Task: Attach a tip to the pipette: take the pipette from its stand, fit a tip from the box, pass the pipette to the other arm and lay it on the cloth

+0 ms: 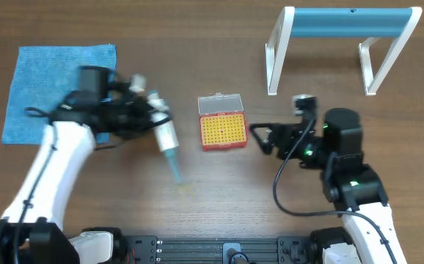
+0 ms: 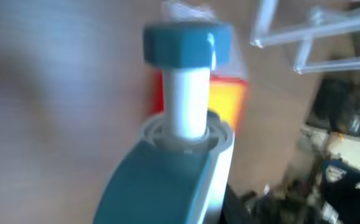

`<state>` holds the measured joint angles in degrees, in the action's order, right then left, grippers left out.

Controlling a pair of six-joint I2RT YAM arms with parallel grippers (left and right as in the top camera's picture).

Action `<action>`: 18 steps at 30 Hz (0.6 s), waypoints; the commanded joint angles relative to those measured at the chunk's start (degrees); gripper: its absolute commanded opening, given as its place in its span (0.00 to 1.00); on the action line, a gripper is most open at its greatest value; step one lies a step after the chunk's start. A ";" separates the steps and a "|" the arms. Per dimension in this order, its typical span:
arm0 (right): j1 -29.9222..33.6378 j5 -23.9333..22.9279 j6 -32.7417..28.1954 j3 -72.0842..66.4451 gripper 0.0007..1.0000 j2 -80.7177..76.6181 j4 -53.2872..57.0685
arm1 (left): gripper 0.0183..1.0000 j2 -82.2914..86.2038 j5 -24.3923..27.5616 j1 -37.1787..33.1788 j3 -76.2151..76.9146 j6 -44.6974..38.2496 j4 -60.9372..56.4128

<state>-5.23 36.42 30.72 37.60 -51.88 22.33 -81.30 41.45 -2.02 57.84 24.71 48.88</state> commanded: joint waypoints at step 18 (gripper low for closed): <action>11.69 -12.02 5.27 0.24 0.86 0.48 22.05 | 0.01 -68.24 -44.41 -18.27 89.70 -47.71 33.55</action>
<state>6.33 25.26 34.92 37.76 -51.81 45.17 -147.55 0.43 -19.20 146.04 -21.52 83.24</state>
